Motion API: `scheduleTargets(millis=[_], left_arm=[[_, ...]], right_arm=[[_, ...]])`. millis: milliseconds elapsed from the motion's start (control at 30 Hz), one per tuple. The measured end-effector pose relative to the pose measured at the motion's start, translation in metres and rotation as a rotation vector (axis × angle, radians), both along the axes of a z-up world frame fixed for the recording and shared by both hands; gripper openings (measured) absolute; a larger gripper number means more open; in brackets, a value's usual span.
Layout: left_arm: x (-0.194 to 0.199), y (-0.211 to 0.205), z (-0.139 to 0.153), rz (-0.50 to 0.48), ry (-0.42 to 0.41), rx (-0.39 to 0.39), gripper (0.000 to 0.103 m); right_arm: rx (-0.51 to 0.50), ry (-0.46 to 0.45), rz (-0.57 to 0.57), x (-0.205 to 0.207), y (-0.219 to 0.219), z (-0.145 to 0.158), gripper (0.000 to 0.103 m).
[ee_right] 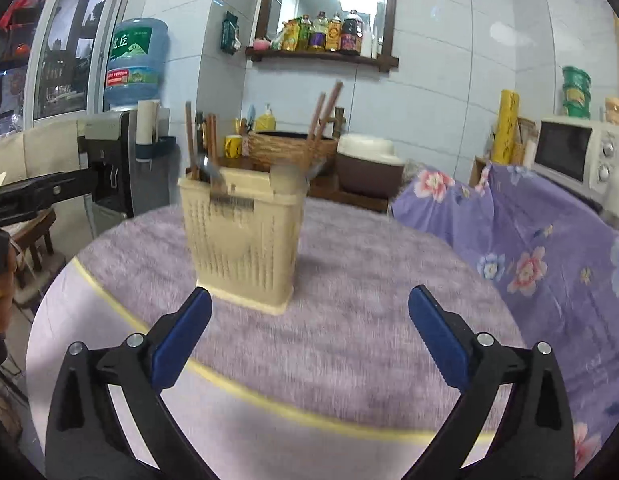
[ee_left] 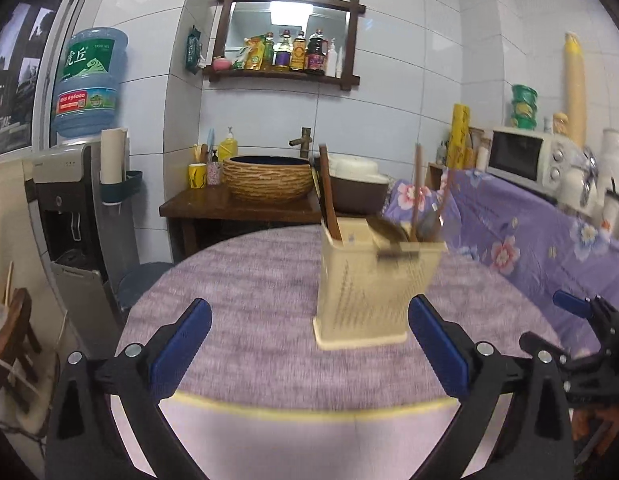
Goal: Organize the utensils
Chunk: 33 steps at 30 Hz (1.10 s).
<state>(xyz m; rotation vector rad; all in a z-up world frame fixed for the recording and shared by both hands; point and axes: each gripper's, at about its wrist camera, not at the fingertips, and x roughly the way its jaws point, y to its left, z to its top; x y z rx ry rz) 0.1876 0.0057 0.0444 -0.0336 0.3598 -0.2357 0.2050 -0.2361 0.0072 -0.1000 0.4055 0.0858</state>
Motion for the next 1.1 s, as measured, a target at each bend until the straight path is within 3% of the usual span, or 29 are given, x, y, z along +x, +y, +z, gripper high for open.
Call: scheduleTargets(millis=[133,300,433,600,700,1100], left_arm=[[-0.051,-0.004,-0.036,0.023,0.000,0.006,0.098],[-0.098,-0.005,-0.068,0.055,0.071,-0.087,0.098],[-0.128,0.000,-0.066,0.082,0.063,-0.144,0.098],[-0.169,0.004,-0.047,0.126,-0.059,-0.109,0.098],[-0.180,0.006,-0.038,0.115,-0.101,-0.103,0.098],[-0.193,0.011,-0.034,0.138,-0.148,-0.106,0.098]], right_arm=[[0.026,0.041,-0.033,-0.046,-0.006,-0.044,0.097],[0.109,0.059,-0.040,-0.102,-0.008,-0.073,0.097],[0.108,-0.007,0.004,-0.141,0.003,-0.062,0.097],[0.133,-0.186,0.087,-0.184,0.015,-0.020,0.097],[0.126,-0.233,0.109,-0.193,0.022,-0.006,0.097],[0.164,-0.250,0.108,-0.195,0.018,-0.004,0.097]])
